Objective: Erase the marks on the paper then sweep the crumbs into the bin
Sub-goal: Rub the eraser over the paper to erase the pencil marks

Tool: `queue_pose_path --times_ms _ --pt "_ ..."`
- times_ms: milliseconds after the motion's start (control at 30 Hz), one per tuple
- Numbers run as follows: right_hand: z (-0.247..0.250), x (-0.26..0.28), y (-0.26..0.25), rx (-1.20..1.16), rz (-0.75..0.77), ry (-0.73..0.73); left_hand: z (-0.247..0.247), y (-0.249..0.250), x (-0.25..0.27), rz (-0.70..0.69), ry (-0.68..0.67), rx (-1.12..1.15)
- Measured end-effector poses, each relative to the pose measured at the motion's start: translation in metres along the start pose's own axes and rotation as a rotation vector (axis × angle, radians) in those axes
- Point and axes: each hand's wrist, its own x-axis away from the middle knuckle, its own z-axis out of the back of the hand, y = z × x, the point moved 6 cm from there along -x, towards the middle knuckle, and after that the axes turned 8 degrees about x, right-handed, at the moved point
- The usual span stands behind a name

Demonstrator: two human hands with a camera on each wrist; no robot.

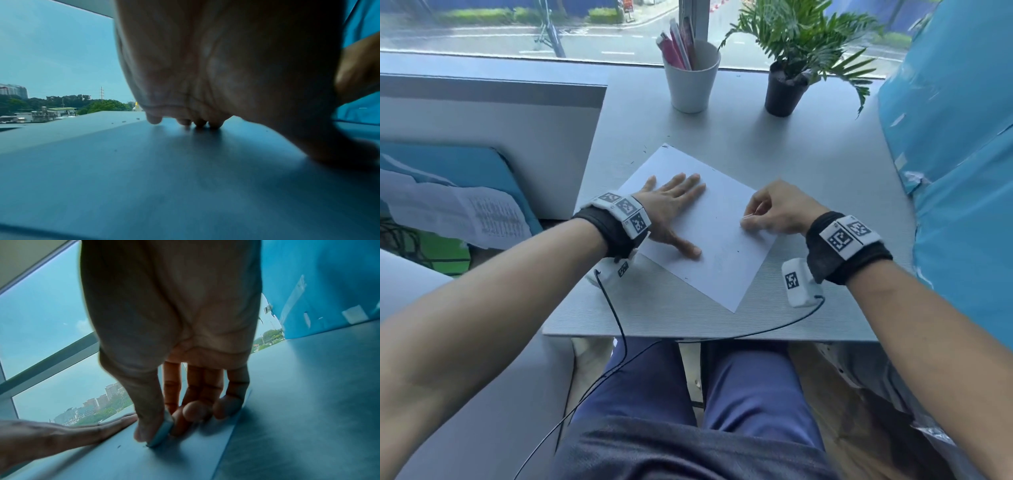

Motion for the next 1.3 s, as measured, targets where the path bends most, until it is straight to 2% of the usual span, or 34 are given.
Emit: queue_pose_path --times_ms 67,100,133,200,267,333,400,533,600,733,867,967,1100,1167,1233,1300 --pt "0.001 -0.001 -0.001 0.018 0.001 -0.005 0.007 -0.006 0.007 0.118 0.05 -0.078" --pt "0.002 -0.002 -0.002 0.025 -0.001 -0.006 0.009 -0.004 0.012 0.146 0.084 -0.122" --pt "0.003 -0.002 -0.002 0.033 0.0 -0.01 0.008 0.003 0.018 0.115 0.11 -0.154" --pt "0.003 -0.003 -0.004 0.047 0.013 -0.018 -0.005 0.031 0.032 -0.111 0.097 -0.156" --pt "0.002 -0.003 -0.006 0.056 0.023 -0.016 -0.031 0.067 0.051 -0.37 -0.02 -0.138" --pt "0.003 -0.002 -0.007 0.056 0.029 -0.011 -0.054 0.085 0.06 -0.493 -0.115 -0.114" --pt "0.003 -0.001 -0.008 0.055 0.031 -0.009 -0.052 0.076 0.053 -0.445 -0.109 -0.08" --pt "0.003 0.001 -0.006 0.047 0.015 -0.003 -0.013 0.016 0.027 -0.067 0.015 -0.046" --pt "0.003 0.001 -0.006 0.041 0.001 0.001 -0.002 0.0 0.026 0.033 0.055 -0.041" --pt "0.002 0.001 -0.012 0.131 -0.006 0.022 -0.01 0.014 0.036 -0.06 0.04 0.082" --pt "0.0 0.001 -0.036 0.144 0.045 0.145 -0.02 0.013 0.032 -0.03 0.035 0.122" --pt "-0.002 -0.001 -0.054 0.059 0.113 0.134 -0.019 0.01 0.028 -0.014 0.035 0.142" --pt "-0.003 -0.006 -0.055 0.05 0.063 0.26 -0.02 0.006 0.025 0.003 0.027 0.134" --pt "-0.021 0.005 -0.063 0.027 0.107 0.212 -0.023 0.005 0.023 0.005 0.023 0.14" --pt "-0.038 0.021 -0.074 0.014 0.191 0.098 -0.023 0.005 0.023 0.007 0.024 0.139" --pt "-0.034 0.019 -0.07 0.015 0.183 0.094 -0.022 0.006 0.024 0.013 0.024 0.145"
